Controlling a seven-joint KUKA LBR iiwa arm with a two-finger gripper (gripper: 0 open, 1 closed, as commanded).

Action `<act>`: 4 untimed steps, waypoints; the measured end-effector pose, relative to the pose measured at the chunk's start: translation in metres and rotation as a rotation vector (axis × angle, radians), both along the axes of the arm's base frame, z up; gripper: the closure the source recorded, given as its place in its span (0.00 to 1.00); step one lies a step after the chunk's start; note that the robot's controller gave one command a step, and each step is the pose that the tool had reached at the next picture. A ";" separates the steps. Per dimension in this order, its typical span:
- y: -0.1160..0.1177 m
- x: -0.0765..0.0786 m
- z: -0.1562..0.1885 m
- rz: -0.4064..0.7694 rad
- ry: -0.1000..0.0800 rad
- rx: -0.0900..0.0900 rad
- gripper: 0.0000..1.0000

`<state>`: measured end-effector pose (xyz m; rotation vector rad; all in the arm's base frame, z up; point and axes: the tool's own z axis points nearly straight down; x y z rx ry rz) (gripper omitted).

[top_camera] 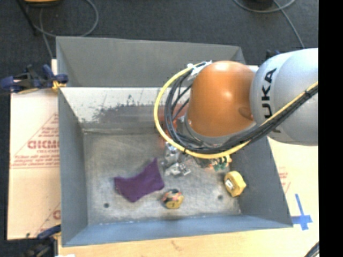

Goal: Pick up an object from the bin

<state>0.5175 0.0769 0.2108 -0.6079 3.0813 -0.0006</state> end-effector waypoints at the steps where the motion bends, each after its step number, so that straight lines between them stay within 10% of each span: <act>1: 0.034 0.010 -0.046 0.299 0.002 0.001 0.00; 2: 0.034 0.011 -0.043 0.296 -0.002 0.002 0.00; 3: 0.018 0.008 -0.133 0.356 0.010 -0.005 1.00; 4: 0.018 0.008 -0.133 0.356 0.010 -0.005 1.00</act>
Offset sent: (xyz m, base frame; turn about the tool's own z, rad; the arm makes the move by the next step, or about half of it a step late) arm 0.0000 0.0000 0.0000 0.0000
